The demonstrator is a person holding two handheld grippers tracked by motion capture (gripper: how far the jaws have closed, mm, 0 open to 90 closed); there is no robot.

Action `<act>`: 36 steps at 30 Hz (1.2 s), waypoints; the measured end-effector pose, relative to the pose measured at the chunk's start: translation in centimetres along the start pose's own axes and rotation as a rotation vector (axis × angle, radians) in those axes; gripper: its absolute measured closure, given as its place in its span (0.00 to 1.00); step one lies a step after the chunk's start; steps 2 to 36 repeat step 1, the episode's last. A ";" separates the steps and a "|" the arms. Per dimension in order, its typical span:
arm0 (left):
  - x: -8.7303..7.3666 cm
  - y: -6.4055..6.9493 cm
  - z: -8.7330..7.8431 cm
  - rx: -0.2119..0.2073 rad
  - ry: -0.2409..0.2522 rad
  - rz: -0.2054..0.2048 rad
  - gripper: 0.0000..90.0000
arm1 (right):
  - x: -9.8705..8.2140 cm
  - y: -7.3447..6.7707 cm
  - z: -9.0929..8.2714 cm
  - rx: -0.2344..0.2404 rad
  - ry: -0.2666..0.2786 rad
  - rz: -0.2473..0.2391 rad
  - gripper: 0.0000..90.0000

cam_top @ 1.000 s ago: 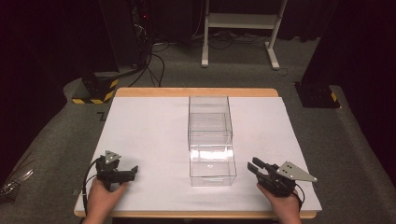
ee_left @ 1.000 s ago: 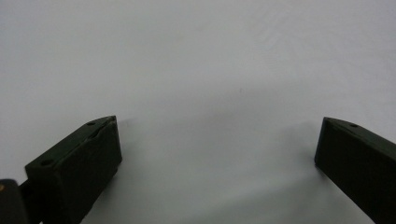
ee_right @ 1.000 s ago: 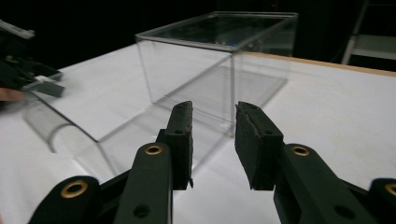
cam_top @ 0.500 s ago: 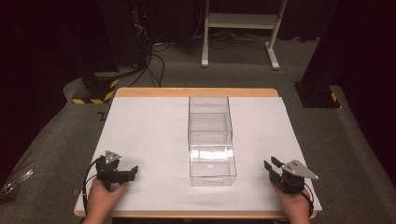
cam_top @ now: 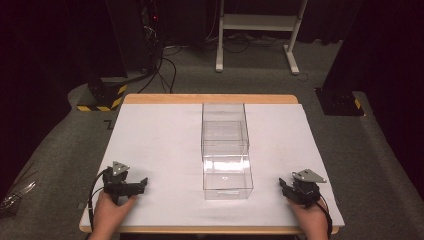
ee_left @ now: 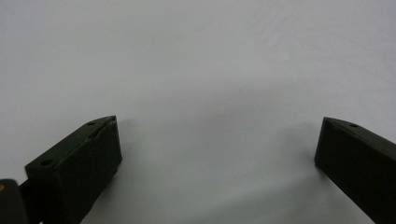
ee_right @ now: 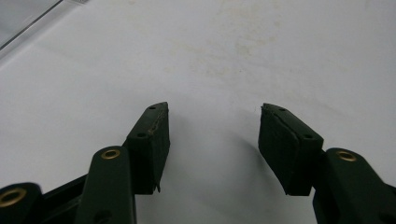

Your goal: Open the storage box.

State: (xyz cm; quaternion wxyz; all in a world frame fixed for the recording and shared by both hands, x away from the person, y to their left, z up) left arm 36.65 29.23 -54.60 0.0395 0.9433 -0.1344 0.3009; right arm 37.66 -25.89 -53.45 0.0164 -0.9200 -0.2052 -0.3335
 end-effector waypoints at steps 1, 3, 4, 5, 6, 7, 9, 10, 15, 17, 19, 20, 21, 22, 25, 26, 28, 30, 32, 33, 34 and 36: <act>0.0 0.0 0.0 0.000 0.000 0.000 0.01 | 0.0 0.0 0.0 -0.006 0.003 -0.008 0.48; 0.0 0.0 0.0 0.000 0.000 0.000 0.01 | 0.0 0.0 0.0 -0.006 0.003 -0.008 0.48; 0.0 0.0 0.0 0.000 0.000 0.000 0.01 | 0.0 0.0 0.0 -0.006 0.003 -0.008 0.48; 0.0 0.0 0.0 0.000 0.000 0.000 0.01 | 0.0 0.0 0.0 -0.006 0.003 -0.008 0.48; 0.0 0.0 0.0 0.000 0.000 0.000 0.01 | 0.0 0.0 0.0 -0.006 0.003 -0.008 0.48; 0.0 0.0 0.0 0.000 0.000 0.000 0.01 | 0.0 0.0 0.0 -0.006 0.003 -0.008 0.48; 0.0 0.0 0.0 0.000 0.000 0.000 0.01 | 0.0 0.0 0.0 -0.006 0.003 -0.008 0.48; 0.0 0.0 0.0 0.000 0.000 0.000 0.01 | 0.0 0.0 0.0 -0.006 0.003 -0.008 0.48; 0.0 0.0 0.0 0.000 0.000 0.000 0.01 | 0.0 0.0 0.0 -0.006 0.003 -0.008 0.48; 0.0 0.0 0.0 0.000 0.000 0.000 0.01 | 0.0 0.0 0.0 -0.006 0.003 -0.008 0.48; 0.0 0.0 0.0 0.000 0.000 0.000 0.01 | 0.0 0.0 0.0 -0.006 0.003 -0.008 0.48; 0.0 0.0 0.0 0.000 0.000 0.000 0.01 | 0.0 0.0 0.0 -0.006 0.003 -0.008 0.48; 0.0 0.0 0.0 0.000 0.000 0.000 0.01 | 0.0 0.0 0.0 -0.006 0.003 -0.008 0.48; 0.0 0.0 0.0 0.000 0.000 0.000 0.01 | 0.0 0.0 0.0 -0.006 0.003 -0.008 0.48; 0.0 0.0 0.0 0.000 0.000 0.000 0.01 | 0.0 0.0 0.0 -0.006 0.003 -0.008 0.48; 0.0 0.0 0.0 0.000 0.000 0.000 0.01 | 0.0 0.0 0.0 -0.006 0.003 -0.008 0.48; 0.0 0.0 0.0 0.000 0.000 0.000 0.01 | 0.0 0.0 0.0 -0.006 0.003 -0.008 0.48; 0.0 0.0 0.0 0.000 0.000 0.000 0.01 | 0.0 0.0 0.0 -0.006 0.003 -0.008 0.48; 0.0 0.0 0.0 0.000 0.000 0.000 0.01 | 0.0 0.0 0.0 -0.006 0.003 -0.008 0.48; 0.0 0.0 0.0 0.000 0.000 0.000 0.01 | 0.0 0.0 0.0 -0.006 0.003 -0.008 0.48; 0.0 0.0 0.0 0.000 0.000 0.000 0.01 | 0.0 0.0 0.0 -0.006 0.003 -0.008 0.48; 0.0 0.0 0.0 0.000 0.000 0.000 0.01 | 0.0 0.0 0.0 -0.006 0.003 -0.008 0.48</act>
Point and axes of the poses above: each handheld gripper's, and its own axes: z roughly forward along the jaws, x roughly out of its top, y roughly to its right, the point moved 5 cm from there along z, roughly forward along the jaws, and after that the axes turned 10 degrees about -y, right-handed, at the moved point
